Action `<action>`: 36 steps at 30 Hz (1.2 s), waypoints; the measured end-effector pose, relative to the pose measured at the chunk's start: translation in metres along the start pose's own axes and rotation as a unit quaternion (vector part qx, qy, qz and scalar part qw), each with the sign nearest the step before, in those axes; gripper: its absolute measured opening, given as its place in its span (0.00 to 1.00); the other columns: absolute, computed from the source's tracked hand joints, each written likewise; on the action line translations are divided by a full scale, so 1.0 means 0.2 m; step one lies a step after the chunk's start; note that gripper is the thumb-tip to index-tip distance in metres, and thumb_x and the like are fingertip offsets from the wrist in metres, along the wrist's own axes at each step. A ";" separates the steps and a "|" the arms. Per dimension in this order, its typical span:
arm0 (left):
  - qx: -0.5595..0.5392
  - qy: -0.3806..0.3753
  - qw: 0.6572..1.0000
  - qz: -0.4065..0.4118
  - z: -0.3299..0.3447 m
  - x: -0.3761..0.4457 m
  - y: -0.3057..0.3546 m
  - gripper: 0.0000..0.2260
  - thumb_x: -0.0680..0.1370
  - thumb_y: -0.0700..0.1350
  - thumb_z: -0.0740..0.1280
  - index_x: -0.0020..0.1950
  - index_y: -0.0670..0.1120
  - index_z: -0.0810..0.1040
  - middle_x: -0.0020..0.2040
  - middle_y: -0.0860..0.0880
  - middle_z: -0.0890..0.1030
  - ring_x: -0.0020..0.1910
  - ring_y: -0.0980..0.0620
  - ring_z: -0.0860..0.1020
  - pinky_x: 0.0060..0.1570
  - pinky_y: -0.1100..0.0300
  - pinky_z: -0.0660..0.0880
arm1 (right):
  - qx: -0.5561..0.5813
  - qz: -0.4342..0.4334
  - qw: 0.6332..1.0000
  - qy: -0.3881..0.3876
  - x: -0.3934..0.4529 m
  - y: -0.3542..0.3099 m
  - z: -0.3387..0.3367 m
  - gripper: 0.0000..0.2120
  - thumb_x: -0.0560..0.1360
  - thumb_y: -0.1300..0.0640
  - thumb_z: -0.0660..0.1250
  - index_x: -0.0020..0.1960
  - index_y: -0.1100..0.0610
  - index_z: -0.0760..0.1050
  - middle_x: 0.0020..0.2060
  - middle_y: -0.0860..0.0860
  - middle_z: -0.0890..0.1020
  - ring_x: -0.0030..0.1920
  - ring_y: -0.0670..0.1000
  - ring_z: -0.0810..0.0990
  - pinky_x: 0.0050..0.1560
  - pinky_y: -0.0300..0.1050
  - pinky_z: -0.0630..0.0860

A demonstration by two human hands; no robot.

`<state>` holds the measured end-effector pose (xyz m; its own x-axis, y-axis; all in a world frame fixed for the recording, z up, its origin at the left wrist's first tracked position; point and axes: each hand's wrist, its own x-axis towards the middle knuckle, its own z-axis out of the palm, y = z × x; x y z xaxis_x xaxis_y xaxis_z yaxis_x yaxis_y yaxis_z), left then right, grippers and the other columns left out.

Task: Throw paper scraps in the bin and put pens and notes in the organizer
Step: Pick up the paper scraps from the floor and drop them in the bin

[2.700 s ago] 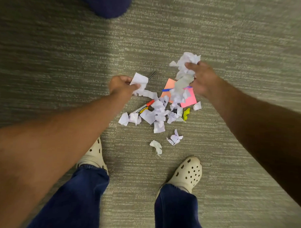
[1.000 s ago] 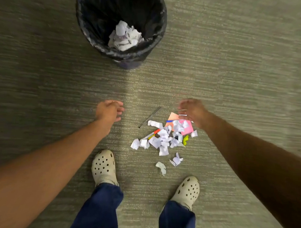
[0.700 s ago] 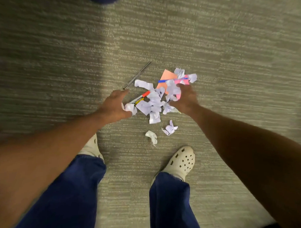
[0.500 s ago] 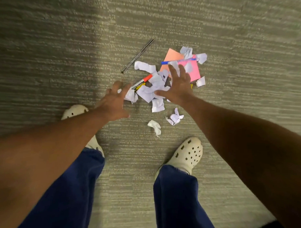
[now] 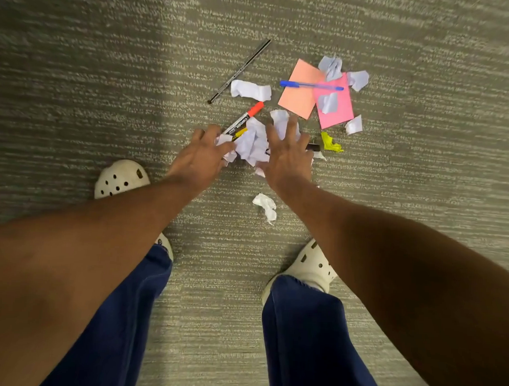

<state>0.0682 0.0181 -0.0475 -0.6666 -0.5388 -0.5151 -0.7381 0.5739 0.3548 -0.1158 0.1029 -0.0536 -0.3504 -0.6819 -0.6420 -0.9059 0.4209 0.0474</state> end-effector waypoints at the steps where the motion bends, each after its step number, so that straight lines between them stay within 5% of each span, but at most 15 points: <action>1: -0.016 0.004 1.000 -0.004 0.00 0.01 -0.01 0.19 0.80 0.41 0.72 0.70 0.50 0.78 0.68 0.42 0.70 0.64 0.38 0.73 0.53 0.40 0.82 | -0.009 -0.010 1.000 0.006 0.03 0.01 -0.01 0.40 0.78 0.50 0.71 0.82 0.46 0.51 0.81 0.60 0.53 0.74 0.68 0.64 0.61 0.61 0.78; 4: -0.107 0.008 0.994 -0.034 -0.03 0.05 -0.05 0.14 0.78 0.36 0.72 0.62 0.46 0.85 0.62 0.42 0.75 0.56 0.39 0.78 0.55 0.45 0.80 | -0.021 -0.052 0.998 0.016 0.10 0.06 -0.03 0.30 0.80 0.63 0.65 0.79 0.51 0.60 0.78 0.59 0.62 0.76 0.67 0.62 0.67 0.56 0.74; 7: -0.144 0.014 0.985 -0.096 -0.06 0.10 -0.06 0.10 0.78 0.37 0.74 0.59 0.45 0.87 0.59 0.44 0.80 0.54 0.41 0.80 0.53 0.55 0.78 | 0.022 -0.071 0.996 0.056 0.14 0.14 -0.05 0.17 0.79 0.62 0.69 0.66 0.51 0.79 0.66 0.54 0.74 0.66 0.61 0.72 0.57 0.51 0.77; 12: -0.204 0.032 0.962 -0.176 -0.11 0.09 -0.06 0.09 0.77 0.41 0.76 0.57 0.44 0.89 0.59 0.43 0.85 0.59 0.40 0.82 0.60 0.52 0.78 | 0.378 0.067 0.923 -0.002 0.13 0.22 -0.14 0.16 0.71 0.61 0.79 0.58 0.57 0.84 0.59 0.52 0.80 0.51 0.56 0.82 0.50 0.52 0.83; 16: -0.328 0.053 0.911 -0.244 -0.18 0.01 0.00 0.10 0.74 0.42 0.80 0.55 0.45 0.89 0.59 0.41 0.86 0.49 0.40 0.87 0.52 0.51 0.83 | 0.474 0.096 0.875 0.002 0.03 0.26 -0.22 0.15 0.69 0.57 0.81 0.55 0.54 0.86 0.61 0.53 0.82 0.51 0.48 0.81 0.43 0.26 0.75; 17: -0.372 0.059 0.888 -0.264 -0.21 -0.02 0.02 0.10 0.74 0.42 0.81 0.54 0.44 0.89 0.58 0.41 0.87 0.44 0.41 0.88 0.49 0.48 0.85 | 0.518 0.112 0.848 -0.003 -0.01 0.26 -0.26 0.15 0.69 0.58 0.82 0.55 0.56 0.86 0.62 0.54 0.83 0.52 0.49 0.81 0.46 0.28 0.77; 20: -0.456 0.078 0.831 -0.308 -0.35 -0.13 0.08 0.09 0.73 0.41 0.81 0.52 0.45 0.89 0.62 0.42 0.86 0.37 0.45 0.89 0.44 0.44 0.87 | 0.675 0.138 0.722 -0.055 -0.14 0.24 -0.44 0.18 0.72 0.64 0.79 0.61 0.64 0.83 0.66 0.62 0.81 0.51 0.57 0.85 0.56 0.56 0.84; 24: -0.564 0.108 0.743 -0.343 -0.65 -0.26 0.16 0.08 0.72 0.38 0.81 0.46 0.50 0.88 0.55 0.42 0.88 0.39 0.42 0.89 0.48 0.38 0.86 | 0.803 0.153 0.560 -0.132 -0.31 0.17 -0.76 0.18 0.77 0.66 0.73 0.66 0.64 0.78 0.60 0.61 0.83 0.48 0.55 0.85 0.45 0.42 0.85; 26: -0.601 0.127 0.710 -0.346 -0.84 -0.29 0.17 0.10 0.72 0.37 0.81 0.44 0.52 0.88 0.52 0.44 0.88 0.38 0.46 0.89 0.48 0.42 0.86 | 0.836 0.157 0.503 -0.151 -0.35 0.12 -0.95 0.14 0.79 0.64 0.72 0.63 0.59 0.80 0.56 0.55 0.84 0.48 0.54 0.83 0.47 0.42 0.86; 31: -0.692 0.170 0.628 -0.313 -1.38 -0.28 0.15 0.09 0.73 0.33 0.79 0.50 0.42 0.87 0.55 0.39 0.87 0.40 0.51 0.89 0.38 0.61 0.84 | 0.872 0.175 0.432 -0.153 -0.34 -0.09 -1.43 0.12 0.76 0.60 0.74 0.59 0.54 0.83 0.54 0.50 0.84 0.51 0.51 0.84 0.48 0.41 0.86; 36: -0.719 0.191 0.605 -0.283 -1.96 -0.09 0.03 0.09 0.72 0.33 0.79 0.50 0.41 0.85 0.50 0.41 0.88 0.41 0.49 0.88 0.38 0.59 0.85 | 0.880 0.124 0.434 -0.151 -0.09 -0.37 -1.95 0.08 0.78 0.61 0.73 0.56 0.55 0.82 0.57 0.51 0.83 0.55 0.51 0.82 0.41 0.39 0.84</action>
<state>0.0349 -0.2113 0.2703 -0.0373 -0.6597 -0.7506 -0.0042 -0.7510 0.6603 -0.1350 -0.1485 0.2528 -0.0970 -0.4883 -0.8673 0.8273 0.4449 -0.3430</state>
